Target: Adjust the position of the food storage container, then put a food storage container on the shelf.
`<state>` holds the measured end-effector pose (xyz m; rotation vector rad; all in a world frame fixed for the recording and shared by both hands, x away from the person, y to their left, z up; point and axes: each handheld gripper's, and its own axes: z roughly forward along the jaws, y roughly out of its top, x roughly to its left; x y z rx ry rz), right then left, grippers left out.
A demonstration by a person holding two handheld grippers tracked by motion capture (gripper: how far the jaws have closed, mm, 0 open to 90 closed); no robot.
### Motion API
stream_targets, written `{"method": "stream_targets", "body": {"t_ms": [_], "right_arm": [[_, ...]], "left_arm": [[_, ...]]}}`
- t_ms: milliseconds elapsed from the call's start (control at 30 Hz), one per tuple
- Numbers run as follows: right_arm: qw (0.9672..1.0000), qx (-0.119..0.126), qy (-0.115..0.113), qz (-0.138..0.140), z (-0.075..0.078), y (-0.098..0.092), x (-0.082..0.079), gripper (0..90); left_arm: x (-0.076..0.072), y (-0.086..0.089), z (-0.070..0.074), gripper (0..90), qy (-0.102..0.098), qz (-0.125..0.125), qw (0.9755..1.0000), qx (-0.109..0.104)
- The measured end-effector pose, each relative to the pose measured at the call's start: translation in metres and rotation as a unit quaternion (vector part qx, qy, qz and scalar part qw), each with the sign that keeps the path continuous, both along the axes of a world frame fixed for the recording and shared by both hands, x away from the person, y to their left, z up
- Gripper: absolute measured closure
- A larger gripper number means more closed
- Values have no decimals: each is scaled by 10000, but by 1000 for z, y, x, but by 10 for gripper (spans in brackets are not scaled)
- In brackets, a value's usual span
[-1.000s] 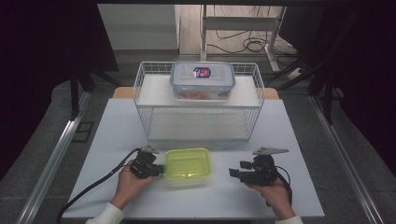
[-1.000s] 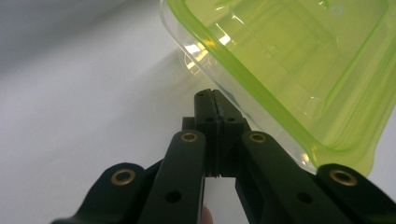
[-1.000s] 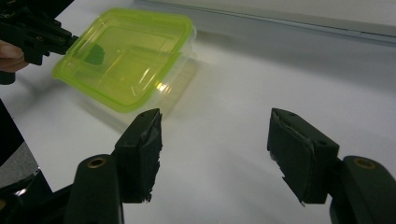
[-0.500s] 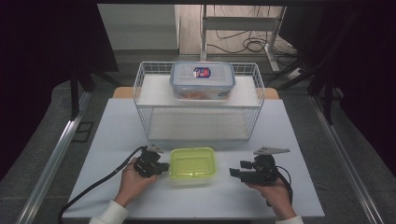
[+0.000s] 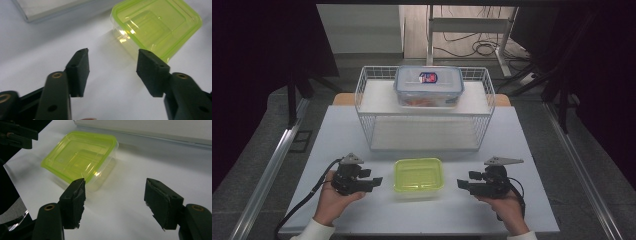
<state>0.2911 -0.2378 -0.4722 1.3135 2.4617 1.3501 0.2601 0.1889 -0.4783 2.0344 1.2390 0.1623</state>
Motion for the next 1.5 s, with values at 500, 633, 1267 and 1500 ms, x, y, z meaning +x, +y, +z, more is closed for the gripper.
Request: {"method": "stream_targets", "body": {"t_ms": [500,633,1267,1500], "right_arm": [[9995,40,-60,301,4,20,2,304],[9993,17,-28,384,3,28,6,305],[9991,21,241,334,-6,54,35,326],[9989,72,363,296,-12,59,43,338]], "left_arm": [[8,2,-2,251,96,113,9972,-735],[10,-1,-4,283,113,98,9970,-758],[41,-24,-28,351,819,82,9870,-1382],[45,-28,-35,426,957,66,9835,-1535]]}}
